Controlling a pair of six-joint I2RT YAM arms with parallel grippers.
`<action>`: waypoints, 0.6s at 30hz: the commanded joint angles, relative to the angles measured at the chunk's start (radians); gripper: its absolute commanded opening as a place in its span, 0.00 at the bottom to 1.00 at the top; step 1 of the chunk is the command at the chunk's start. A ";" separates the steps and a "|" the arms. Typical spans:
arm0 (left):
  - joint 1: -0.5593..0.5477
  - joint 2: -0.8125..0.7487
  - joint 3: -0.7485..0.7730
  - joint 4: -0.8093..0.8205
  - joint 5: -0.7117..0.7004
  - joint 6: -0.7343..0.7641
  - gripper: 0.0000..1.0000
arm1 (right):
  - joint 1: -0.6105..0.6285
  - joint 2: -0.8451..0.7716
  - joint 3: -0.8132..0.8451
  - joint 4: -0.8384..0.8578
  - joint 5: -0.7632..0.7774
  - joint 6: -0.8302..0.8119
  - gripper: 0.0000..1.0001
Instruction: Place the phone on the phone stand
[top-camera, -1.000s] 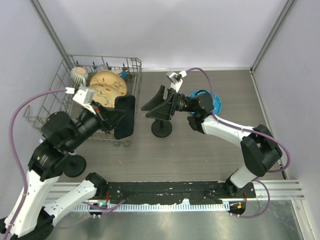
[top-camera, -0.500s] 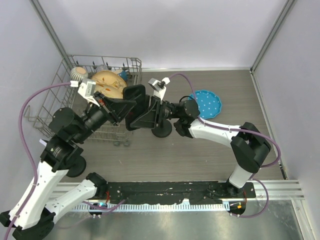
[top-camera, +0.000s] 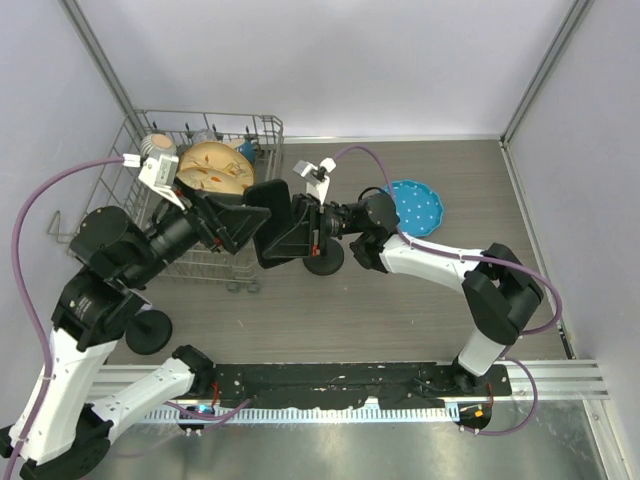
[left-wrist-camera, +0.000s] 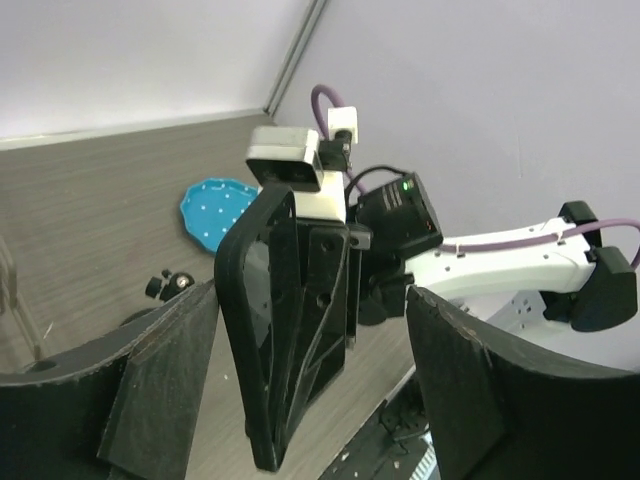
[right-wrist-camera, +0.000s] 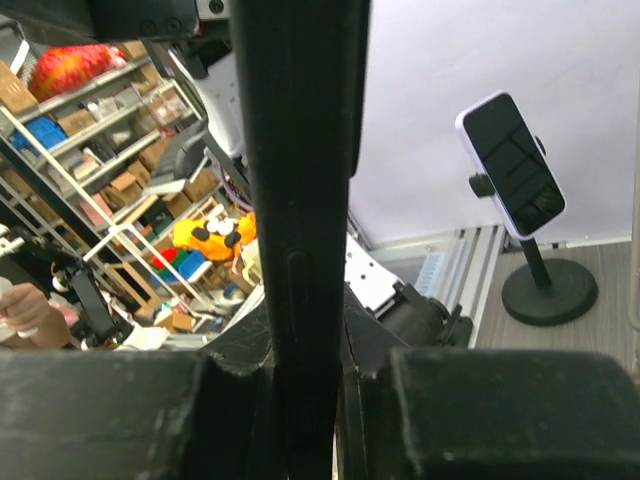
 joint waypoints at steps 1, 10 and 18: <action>-0.003 -0.003 0.054 -0.163 0.020 0.025 0.80 | -0.007 -0.115 0.004 -0.088 -0.073 -0.144 0.01; -0.003 0.070 0.089 -0.162 0.176 -0.001 0.66 | -0.009 -0.172 -0.039 -0.100 -0.162 -0.200 0.01; -0.003 0.139 0.097 -0.070 0.334 -0.027 0.60 | -0.009 -0.198 -0.058 -0.090 -0.199 -0.204 0.01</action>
